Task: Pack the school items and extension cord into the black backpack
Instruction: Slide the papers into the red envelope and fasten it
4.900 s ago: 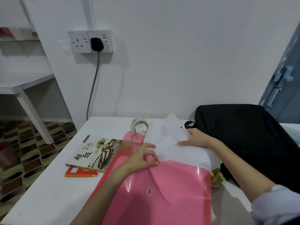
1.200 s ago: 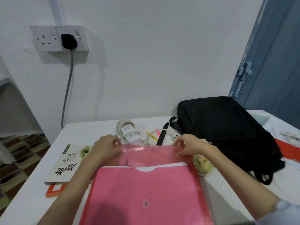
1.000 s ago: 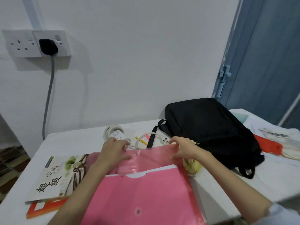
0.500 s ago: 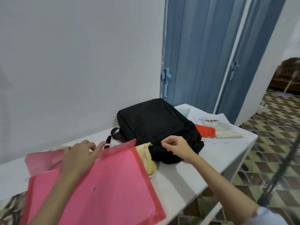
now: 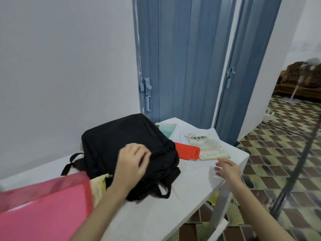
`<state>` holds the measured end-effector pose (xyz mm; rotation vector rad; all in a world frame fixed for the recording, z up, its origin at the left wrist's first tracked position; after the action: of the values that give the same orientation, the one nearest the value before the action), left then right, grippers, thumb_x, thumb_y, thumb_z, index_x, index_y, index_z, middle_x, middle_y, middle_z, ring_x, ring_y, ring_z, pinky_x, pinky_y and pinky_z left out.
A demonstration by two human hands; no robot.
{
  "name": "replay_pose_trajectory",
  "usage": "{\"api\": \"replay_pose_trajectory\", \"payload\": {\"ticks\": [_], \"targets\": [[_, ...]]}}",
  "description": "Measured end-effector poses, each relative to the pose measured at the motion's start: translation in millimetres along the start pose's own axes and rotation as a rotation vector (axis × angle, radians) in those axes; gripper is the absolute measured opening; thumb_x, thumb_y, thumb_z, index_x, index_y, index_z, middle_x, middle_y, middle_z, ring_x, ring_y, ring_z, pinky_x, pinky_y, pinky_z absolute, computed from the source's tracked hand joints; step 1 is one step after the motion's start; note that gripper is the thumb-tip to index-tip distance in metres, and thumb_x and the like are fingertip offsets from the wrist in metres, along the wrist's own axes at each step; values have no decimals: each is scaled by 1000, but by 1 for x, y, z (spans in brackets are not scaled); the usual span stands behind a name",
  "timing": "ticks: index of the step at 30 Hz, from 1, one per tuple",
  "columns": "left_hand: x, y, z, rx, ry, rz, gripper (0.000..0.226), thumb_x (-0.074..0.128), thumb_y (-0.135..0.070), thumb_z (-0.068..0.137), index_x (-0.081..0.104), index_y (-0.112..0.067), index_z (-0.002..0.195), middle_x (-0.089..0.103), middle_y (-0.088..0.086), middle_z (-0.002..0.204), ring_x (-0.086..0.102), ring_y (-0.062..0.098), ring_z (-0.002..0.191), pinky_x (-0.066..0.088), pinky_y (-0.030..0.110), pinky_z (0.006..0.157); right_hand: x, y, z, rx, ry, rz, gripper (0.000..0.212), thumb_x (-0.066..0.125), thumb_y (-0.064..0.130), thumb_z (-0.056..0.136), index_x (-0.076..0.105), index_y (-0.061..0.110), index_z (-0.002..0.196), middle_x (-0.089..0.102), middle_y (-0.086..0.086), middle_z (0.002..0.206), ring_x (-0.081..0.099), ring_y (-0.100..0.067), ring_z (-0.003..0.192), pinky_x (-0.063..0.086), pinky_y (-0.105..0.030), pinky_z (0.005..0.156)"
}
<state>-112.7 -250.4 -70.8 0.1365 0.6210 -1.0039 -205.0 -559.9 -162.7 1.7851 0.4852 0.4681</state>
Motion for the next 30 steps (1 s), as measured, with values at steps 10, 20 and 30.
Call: {"api": "replay_pose_trajectory", "payload": {"ticks": [10, 20, 30], "targets": [[234, -60, 40, -509, 651, -382, 31, 51, -33, 92, 50, -13, 115, 54, 4, 119, 51, 23, 111, 40, 34, 95, -47, 17, 120, 10, -51, -26, 31, 45, -7, 89, 53, 0, 118, 56, -13, 90, 56, -29, 87, 48, -30, 70], [282, -49, 35, -79, 817, 275, 26, 38, -29, 98, 43, -32, 123, 50, -6, 127, 48, 20, 114, 29, 39, 86, -29, 11, 160, -71, 156, -345, 25, 51, 4, 89, 57, 8, 112, 62, -10, 98, 51, -19, 74, 42, -25, 61], [305, -36, 63, -829, 714, -198, 54, 49, -50, 90, 50, -5, 119, 57, 10, 120, 53, 26, 110, 39, 29, 85, -29, 26, 200, 98, 80, -298, 18, 44, 1, 92, 53, -2, 106, 56, -13, 87, 57, -22, 60, 49, -35, 62]]}}
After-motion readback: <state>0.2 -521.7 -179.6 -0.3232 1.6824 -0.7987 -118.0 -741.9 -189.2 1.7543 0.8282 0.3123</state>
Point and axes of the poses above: each hand's wrist, its own z-axis towards the middle knuckle, its own x-axis out of the palm, y = z × x, the point moved 4 cm from there along z, towards the middle knuckle
